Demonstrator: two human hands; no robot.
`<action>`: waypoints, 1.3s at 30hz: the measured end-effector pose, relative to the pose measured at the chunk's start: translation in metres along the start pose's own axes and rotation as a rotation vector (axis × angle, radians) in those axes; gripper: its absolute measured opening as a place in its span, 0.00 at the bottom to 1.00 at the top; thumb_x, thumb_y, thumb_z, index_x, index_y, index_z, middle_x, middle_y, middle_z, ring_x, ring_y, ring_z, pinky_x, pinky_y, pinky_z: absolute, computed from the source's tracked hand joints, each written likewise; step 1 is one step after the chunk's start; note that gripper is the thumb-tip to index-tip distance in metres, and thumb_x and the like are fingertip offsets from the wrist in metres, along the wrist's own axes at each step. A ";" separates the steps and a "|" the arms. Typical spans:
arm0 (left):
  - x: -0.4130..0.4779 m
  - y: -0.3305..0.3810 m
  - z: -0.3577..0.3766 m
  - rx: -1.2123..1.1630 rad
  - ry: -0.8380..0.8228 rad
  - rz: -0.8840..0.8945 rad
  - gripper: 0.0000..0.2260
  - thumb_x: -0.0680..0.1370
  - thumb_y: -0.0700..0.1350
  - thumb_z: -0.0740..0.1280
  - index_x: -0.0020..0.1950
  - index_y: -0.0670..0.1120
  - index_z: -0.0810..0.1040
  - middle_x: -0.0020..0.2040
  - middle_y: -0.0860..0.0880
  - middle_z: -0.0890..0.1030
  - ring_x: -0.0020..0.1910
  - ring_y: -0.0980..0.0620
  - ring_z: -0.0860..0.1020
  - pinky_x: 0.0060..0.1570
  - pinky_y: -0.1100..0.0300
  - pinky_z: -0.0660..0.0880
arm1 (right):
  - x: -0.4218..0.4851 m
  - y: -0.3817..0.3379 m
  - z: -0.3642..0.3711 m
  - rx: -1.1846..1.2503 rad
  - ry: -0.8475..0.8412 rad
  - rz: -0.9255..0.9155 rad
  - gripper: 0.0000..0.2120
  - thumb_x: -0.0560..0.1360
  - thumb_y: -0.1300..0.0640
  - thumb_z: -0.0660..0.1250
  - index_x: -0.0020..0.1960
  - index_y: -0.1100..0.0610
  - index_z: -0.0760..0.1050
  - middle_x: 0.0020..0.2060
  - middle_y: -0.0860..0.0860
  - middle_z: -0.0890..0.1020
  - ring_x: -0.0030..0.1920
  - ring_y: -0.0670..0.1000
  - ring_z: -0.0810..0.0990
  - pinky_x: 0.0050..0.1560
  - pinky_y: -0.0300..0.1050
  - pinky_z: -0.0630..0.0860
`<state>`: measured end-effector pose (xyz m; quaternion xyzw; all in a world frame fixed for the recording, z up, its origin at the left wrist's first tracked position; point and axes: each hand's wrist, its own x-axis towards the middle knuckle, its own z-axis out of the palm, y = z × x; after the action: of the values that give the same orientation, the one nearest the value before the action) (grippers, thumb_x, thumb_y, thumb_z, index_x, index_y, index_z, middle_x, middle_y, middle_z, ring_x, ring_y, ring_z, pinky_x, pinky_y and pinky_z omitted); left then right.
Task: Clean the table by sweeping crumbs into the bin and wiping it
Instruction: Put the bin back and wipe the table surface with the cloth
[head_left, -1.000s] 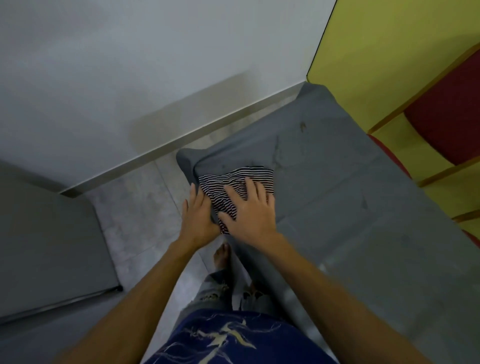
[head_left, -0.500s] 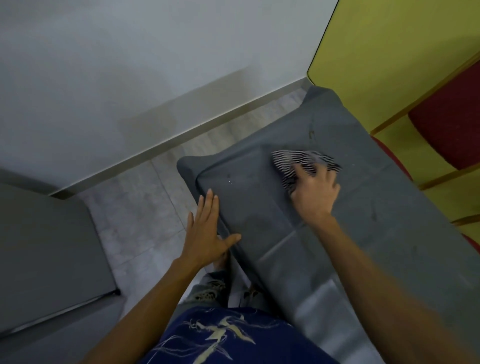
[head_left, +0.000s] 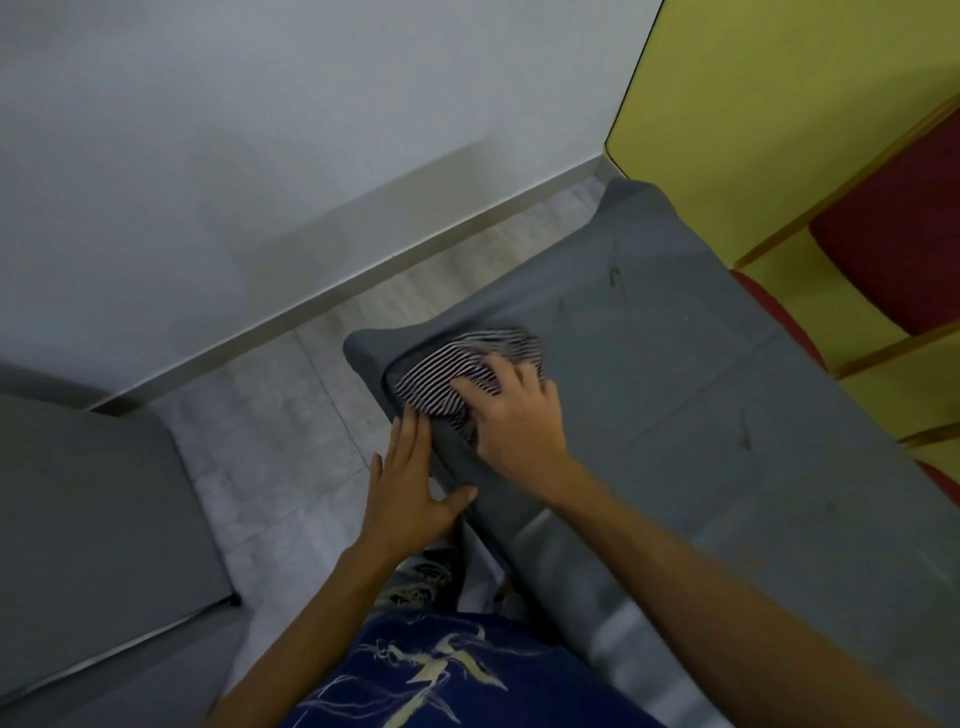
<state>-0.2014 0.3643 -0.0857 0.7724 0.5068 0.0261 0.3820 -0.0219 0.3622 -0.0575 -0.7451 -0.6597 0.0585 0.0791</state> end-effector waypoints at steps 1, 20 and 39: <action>0.000 0.000 0.000 0.002 -0.006 0.008 0.51 0.69 0.73 0.60 0.80 0.53 0.36 0.79 0.58 0.34 0.80 0.52 0.40 0.75 0.35 0.48 | 0.008 0.017 -0.005 -0.021 -0.016 0.039 0.22 0.72 0.47 0.58 0.66 0.42 0.72 0.67 0.55 0.72 0.61 0.61 0.70 0.52 0.57 0.71; 0.000 0.002 0.000 0.125 0.011 0.029 0.49 0.71 0.72 0.58 0.80 0.49 0.39 0.81 0.50 0.39 0.80 0.49 0.39 0.75 0.41 0.43 | 0.001 0.015 0.000 0.008 0.012 -0.044 0.24 0.69 0.53 0.67 0.64 0.44 0.76 0.67 0.56 0.73 0.60 0.61 0.71 0.50 0.55 0.71; 0.072 0.022 0.007 0.389 0.222 0.207 0.25 0.80 0.50 0.57 0.74 0.39 0.66 0.74 0.38 0.68 0.76 0.39 0.62 0.76 0.41 0.53 | 0.025 0.003 0.003 0.024 0.073 0.267 0.22 0.75 0.41 0.58 0.67 0.40 0.73 0.68 0.56 0.73 0.62 0.61 0.71 0.54 0.62 0.70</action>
<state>-0.1472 0.4137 -0.1023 0.8717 0.4591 0.0517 0.1633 -0.0161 0.3872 -0.0611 -0.8268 -0.5507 0.0494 0.1034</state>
